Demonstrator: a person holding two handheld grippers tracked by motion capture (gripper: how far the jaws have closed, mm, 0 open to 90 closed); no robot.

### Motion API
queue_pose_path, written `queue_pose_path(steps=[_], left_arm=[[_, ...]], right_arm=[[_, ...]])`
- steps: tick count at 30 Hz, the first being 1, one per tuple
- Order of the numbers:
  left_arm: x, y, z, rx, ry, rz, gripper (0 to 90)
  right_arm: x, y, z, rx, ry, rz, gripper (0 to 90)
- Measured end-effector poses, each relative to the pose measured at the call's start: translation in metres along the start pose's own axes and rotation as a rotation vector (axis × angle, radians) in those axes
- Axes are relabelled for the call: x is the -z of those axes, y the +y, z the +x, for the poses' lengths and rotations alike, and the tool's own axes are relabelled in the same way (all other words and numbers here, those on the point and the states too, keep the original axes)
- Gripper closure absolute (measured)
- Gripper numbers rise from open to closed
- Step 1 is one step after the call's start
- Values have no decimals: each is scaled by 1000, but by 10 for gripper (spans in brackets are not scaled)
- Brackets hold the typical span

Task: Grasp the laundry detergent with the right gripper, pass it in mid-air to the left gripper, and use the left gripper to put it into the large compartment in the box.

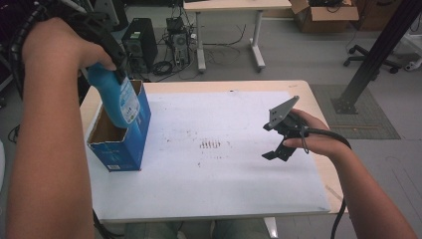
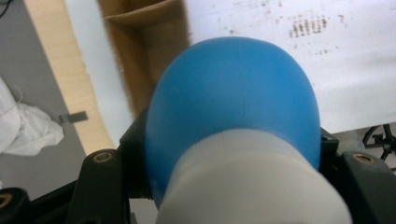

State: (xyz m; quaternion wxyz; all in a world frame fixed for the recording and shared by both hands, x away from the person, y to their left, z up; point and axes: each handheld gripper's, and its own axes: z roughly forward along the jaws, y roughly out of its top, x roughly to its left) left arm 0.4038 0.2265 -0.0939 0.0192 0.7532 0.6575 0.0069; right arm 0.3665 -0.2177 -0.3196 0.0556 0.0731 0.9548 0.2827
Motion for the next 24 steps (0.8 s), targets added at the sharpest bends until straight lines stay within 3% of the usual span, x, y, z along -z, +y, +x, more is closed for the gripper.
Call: queue_pose_path(steps=[6,10,24], left_arm=[[-4,0,21,60,-5,10,382],[-9,1,30,78,-8,13,382],[-22,5,42,92,3,5,382]], right_arm=[[-1,0,-3,-15,0,7,30],[-2,1,-4,-19,2,5,30],[-2,-1,-3,-31,6,-4,31]])
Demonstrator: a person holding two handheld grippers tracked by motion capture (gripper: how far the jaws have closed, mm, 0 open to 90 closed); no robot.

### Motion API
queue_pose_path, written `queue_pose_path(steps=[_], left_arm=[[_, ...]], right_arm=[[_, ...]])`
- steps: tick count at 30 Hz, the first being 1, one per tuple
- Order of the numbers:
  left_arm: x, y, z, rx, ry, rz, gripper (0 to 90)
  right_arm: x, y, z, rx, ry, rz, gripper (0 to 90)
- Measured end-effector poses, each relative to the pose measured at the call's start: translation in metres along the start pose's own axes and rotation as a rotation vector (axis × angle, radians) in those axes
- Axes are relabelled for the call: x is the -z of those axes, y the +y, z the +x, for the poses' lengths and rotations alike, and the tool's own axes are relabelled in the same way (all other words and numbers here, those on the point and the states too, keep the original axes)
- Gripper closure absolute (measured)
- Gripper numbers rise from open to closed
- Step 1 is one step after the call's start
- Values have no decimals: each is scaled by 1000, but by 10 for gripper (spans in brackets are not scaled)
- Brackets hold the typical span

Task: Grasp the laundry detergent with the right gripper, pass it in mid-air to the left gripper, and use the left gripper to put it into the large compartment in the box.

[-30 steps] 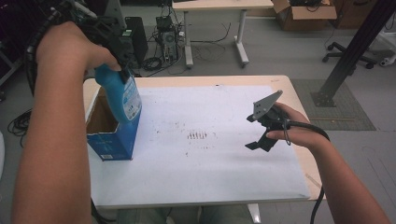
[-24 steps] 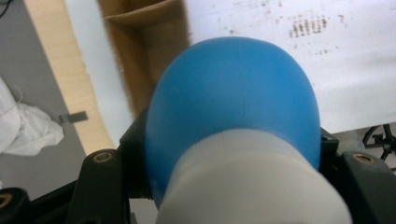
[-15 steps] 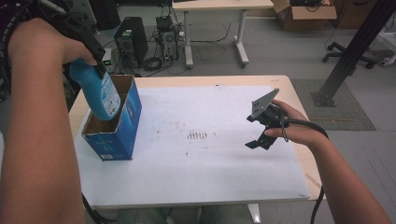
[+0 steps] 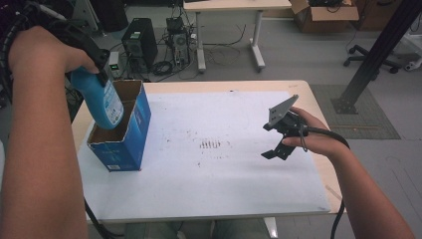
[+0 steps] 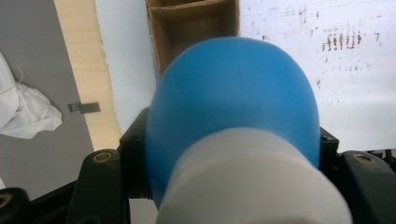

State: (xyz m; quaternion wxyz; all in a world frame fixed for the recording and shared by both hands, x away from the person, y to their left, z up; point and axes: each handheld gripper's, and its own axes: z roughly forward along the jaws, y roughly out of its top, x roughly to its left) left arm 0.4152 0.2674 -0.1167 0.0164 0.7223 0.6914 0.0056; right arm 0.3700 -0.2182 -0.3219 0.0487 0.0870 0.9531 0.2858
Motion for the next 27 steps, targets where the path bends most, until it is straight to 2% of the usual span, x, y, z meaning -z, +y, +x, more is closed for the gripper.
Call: queue_pose_path(steps=[7,13,21,27], left_arm=[[-14,2,3,2,15,8,382],[-29,4,8,4,-1,18,382],[-49,5,8,-5,14,28,382],[-67,8,9,-4,1,40,382]], right_arm=[[0,-3,0,-10,-1,5,30],[-1,-4,0,-12,1,7,31],[-3,-4,0,-17,4,13,30],[-5,-3,0,-16,9,15,30]])
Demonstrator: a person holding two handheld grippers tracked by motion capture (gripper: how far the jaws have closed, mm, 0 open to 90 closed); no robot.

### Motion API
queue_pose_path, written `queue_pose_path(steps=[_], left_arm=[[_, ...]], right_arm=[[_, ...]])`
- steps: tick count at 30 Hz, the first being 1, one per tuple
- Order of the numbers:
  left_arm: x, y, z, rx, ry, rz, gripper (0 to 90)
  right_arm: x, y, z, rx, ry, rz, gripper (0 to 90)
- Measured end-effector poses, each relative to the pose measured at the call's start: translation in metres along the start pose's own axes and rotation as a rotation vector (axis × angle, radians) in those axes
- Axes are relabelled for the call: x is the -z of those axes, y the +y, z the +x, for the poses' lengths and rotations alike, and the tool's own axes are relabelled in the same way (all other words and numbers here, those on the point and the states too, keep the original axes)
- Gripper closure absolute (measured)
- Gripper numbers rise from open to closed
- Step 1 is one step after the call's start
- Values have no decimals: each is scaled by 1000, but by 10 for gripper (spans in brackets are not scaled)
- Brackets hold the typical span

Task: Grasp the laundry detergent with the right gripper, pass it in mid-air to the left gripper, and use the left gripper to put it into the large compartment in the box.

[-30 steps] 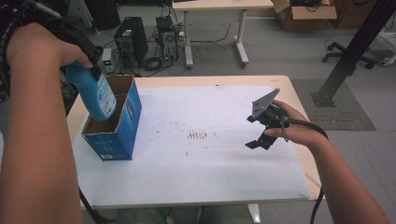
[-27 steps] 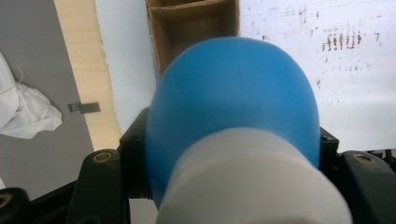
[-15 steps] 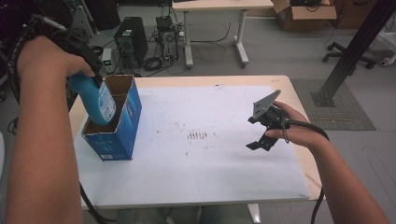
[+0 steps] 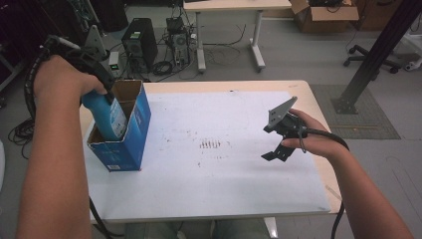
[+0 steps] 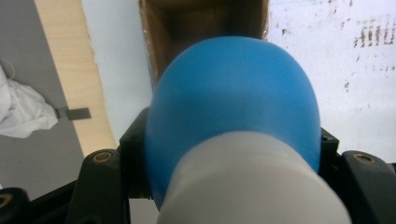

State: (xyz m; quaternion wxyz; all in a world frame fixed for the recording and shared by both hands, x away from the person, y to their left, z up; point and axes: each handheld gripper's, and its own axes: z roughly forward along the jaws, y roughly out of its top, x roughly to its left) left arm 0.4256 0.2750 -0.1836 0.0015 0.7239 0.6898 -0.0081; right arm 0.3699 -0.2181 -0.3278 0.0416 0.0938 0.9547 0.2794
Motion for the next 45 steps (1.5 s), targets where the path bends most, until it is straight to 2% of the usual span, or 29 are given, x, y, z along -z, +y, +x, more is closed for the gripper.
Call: queue_pose_path(steps=[13,21,36,45], left_arm=[[-38,7,4,16,-8,37,382],[-57,8,0,19,7,41,381],[-87,10,0,20,2,56,382],[-100,10,1,25,13,64,381]], right_arm=[[-5,-1,-1,-2,10,-2,30],[-8,-2,-1,-2,16,-4,30],[-9,-5,0,-7,19,-8,31],[-10,-7,-1,-11,23,-6,30]])
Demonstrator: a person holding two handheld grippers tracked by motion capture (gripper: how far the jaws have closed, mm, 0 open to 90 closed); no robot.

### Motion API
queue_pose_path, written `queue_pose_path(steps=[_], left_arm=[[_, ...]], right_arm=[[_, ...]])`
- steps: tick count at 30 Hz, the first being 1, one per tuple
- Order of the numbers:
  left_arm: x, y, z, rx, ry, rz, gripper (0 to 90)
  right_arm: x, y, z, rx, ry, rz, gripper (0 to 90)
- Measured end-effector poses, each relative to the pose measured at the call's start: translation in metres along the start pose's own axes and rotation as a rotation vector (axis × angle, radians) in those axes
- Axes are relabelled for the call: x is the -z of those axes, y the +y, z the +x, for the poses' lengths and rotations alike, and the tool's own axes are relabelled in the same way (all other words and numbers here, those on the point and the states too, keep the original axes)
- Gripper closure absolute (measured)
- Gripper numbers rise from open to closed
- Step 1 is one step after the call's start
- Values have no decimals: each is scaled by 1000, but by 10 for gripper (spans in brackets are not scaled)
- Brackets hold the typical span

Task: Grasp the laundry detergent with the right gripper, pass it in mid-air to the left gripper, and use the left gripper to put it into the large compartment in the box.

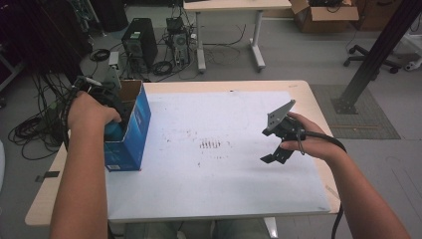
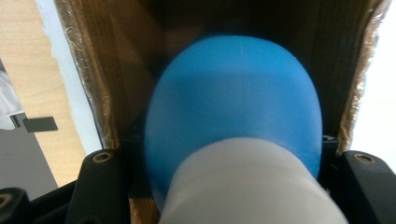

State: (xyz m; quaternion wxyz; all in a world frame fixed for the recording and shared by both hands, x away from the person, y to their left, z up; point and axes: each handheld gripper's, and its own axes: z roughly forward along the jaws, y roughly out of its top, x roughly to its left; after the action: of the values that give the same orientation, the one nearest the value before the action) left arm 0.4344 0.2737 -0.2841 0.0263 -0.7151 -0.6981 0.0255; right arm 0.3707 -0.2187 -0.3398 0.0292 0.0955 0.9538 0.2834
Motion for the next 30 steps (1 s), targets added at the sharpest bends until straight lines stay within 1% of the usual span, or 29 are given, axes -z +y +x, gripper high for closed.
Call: queue_pose_path(steps=[17,19,28,30], left_arm=[[-15,4,3,-3,0,16,381],[-16,4,3,-3,-2,9,381],[-17,4,4,-8,-5,9,380],[-17,4,5,-12,-9,-3,379]], right_arm=[[-3,-1,-1,-7,3,3,30],[-3,-1,-1,-6,1,0,30],[-6,-2,-1,-10,5,1,31],[-6,-2,-1,-9,5,1,30]])
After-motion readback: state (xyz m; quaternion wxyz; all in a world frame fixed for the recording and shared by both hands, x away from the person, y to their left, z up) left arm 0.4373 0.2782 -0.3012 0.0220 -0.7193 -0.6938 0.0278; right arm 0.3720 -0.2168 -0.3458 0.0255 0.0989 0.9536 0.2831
